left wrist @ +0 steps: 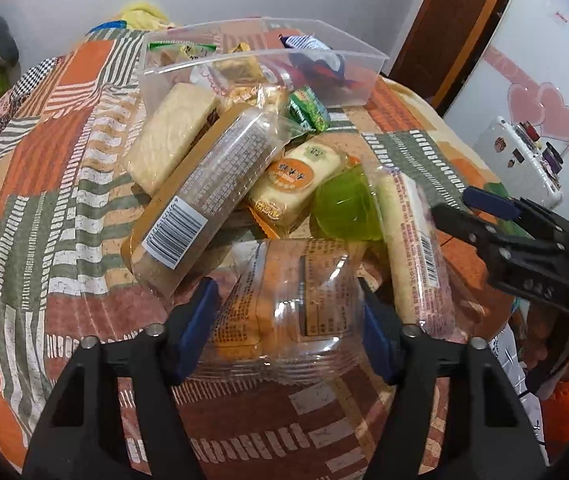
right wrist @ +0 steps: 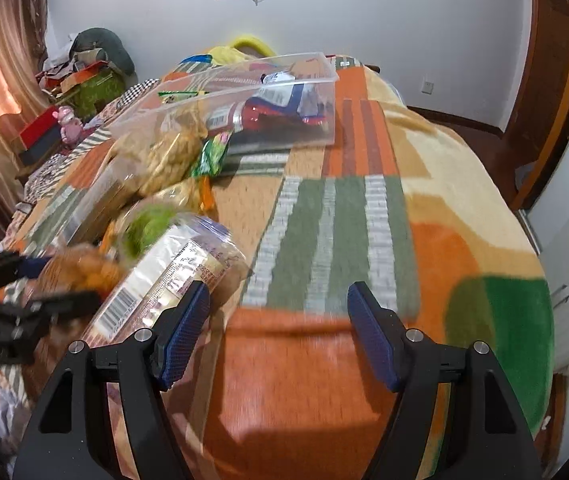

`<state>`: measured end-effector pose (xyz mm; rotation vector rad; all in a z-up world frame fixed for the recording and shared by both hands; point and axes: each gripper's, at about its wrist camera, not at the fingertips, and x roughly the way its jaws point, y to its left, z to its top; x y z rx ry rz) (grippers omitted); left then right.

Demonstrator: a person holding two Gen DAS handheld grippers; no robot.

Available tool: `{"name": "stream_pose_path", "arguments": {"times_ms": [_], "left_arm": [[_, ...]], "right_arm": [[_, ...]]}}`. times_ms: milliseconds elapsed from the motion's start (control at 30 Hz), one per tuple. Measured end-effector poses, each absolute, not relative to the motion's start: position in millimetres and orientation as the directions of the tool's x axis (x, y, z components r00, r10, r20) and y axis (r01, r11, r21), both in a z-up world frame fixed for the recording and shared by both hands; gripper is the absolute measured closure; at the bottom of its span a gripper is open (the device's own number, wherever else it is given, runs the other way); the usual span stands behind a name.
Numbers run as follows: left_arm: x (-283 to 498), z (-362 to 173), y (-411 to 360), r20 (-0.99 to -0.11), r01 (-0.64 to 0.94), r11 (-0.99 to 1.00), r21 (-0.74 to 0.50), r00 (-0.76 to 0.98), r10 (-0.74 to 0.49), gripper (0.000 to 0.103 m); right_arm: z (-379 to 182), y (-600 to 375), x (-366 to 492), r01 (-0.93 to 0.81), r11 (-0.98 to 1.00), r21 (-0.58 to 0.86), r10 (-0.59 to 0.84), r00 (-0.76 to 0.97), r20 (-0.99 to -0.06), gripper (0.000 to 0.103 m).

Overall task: Organize snacks
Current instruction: 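Grasp wrapped pastry with left tool while right tool grasps long biscuit roll, then drop pastry into box with left tool while right tool drops biscuit roll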

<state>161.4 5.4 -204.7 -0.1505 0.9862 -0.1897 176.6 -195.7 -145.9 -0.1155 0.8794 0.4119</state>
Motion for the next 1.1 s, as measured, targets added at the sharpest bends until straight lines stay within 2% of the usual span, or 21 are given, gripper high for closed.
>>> {"name": "stream_pose_path", "arguments": {"times_ms": [133,267,333,633,833,900,1100], "left_arm": [[154,-197,6,-0.798,0.109,0.976,-0.190,0.562,-0.218,0.051],[146,-191,14,-0.786,0.088,0.976,-0.198,0.581,-0.212,0.052],[141,-187,20,-0.778,0.067,0.978,-0.200,0.596,-0.200,0.052],[126,-170,41,-0.750,0.027,0.981,-0.192,0.640,-0.165,0.052],[125,-160,42,-0.728,0.032,0.982,-0.184,0.667,-0.158,0.052],[125,-158,42,-0.724,0.027,0.983,-0.183,0.673,-0.153,0.052],[133,-147,42,-0.708,0.013,0.982,-0.188,0.692,-0.145,0.052]], "right_arm": [[-135,-198,167,-0.402,0.909,0.110,0.342,0.567,-0.749,0.034],[-129,-188,155,-0.436,0.883,0.175,0.411,0.536,-0.737,0.034],[-133,-179,152,-0.449,0.869,0.207,0.438,0.505,-0.744,0.031],[-155,-148,156,-0.440,0.881,0.171,0.394,0.486,-0.780,0.029],[-153,-163,157,-0.445,0.876,0.183,0.409,0.487,-0.772,0.046],[-152,-167,158,-0.449,0.878,0.167,0.398,0.490,-0.776,0.056],[-149,-178,156,-0.468,0.876,0.114,0.374,0.511,-0.774,0.060]]}}
